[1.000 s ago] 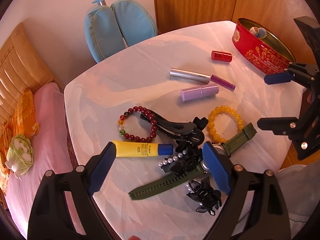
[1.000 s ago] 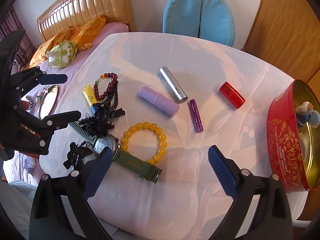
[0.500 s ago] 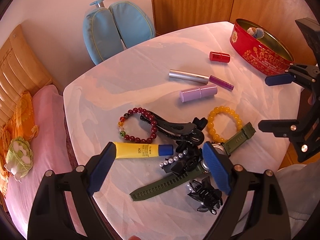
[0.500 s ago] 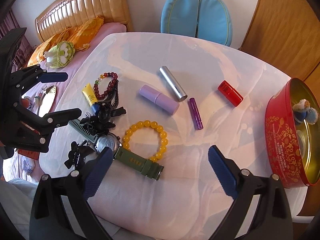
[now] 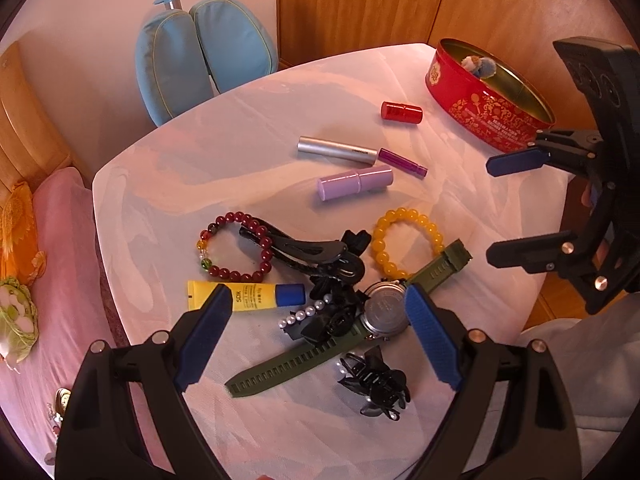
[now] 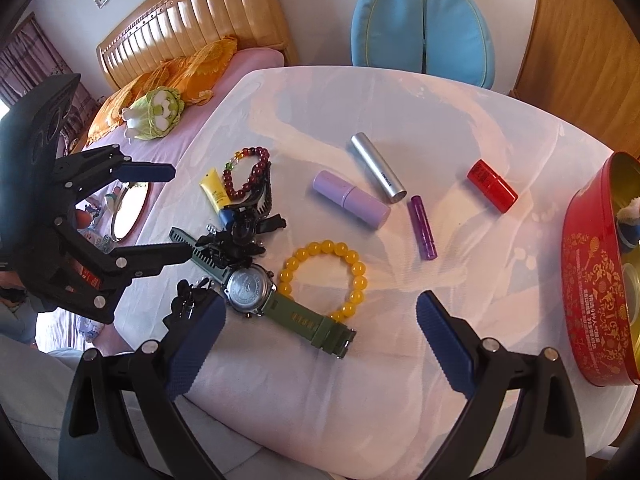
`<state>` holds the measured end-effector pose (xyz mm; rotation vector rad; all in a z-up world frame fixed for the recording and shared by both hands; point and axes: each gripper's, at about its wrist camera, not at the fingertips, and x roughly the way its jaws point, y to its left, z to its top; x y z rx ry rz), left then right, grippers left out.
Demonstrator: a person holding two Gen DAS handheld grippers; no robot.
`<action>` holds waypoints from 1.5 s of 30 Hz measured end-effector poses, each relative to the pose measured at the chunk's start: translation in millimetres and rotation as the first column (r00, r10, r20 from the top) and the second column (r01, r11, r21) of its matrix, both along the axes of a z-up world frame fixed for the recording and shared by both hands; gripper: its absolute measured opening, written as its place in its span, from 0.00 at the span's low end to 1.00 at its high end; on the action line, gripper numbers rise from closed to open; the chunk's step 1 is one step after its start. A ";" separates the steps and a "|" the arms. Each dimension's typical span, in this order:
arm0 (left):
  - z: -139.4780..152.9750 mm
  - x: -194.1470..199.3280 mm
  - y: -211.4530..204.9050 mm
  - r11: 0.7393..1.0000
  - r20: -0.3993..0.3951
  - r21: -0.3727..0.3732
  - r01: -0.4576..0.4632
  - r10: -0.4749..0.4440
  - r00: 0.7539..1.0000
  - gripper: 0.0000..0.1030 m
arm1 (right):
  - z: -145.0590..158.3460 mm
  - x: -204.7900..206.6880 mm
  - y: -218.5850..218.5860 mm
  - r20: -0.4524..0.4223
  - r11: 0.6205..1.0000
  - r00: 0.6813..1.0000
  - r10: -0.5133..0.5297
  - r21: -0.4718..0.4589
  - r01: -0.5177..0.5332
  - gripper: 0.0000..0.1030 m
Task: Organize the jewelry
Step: 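Lower the right gripper toward the green-strap watch and black clip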
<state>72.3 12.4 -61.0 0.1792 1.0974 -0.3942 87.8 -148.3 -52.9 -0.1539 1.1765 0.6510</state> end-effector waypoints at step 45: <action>-38.1 8.5 29.1 1.000 -0.041 -0.003 0.014 -0.014 0.999 0.83 | -51.5 -18.8 37.2 -0.057 0.993 0.996 0.073 -0.092 -0.078 0.94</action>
